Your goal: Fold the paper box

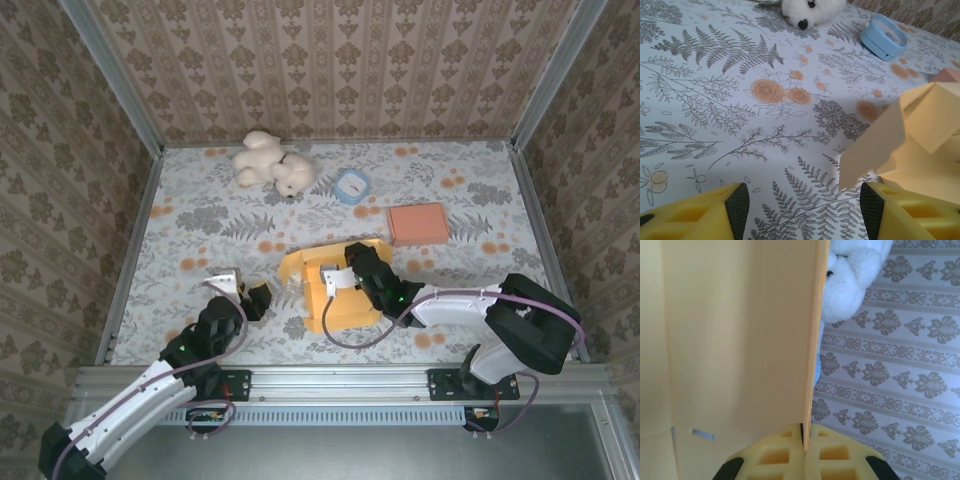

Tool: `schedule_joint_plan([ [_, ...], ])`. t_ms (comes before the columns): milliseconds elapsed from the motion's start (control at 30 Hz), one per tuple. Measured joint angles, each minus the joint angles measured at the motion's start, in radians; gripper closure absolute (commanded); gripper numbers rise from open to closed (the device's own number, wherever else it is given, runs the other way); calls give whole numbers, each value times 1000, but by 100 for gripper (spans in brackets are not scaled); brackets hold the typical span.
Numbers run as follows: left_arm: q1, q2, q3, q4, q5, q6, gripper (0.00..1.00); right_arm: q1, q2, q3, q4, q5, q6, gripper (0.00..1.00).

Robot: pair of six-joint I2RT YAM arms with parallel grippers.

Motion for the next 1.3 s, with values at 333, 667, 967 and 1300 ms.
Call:
schedule_joint_plan([
  [333, 6, -6, -29, 79, 9, 11, 36, 6, 26, -68, 135, -25, -43, 100],
  [667, 6, 7, -36, 101, 42, 29, 37, 6, 36, -68, 149, -35, -40, 100],
  [967, 6, 82, -45, 149, 77, 29, 37, 5, 45, -74, 173, -39, -28, 100],
  [1300, 6, 183, -47, 252, 94, 42, 38, 5, 45, -76, 175, -43, -11, 100],
])
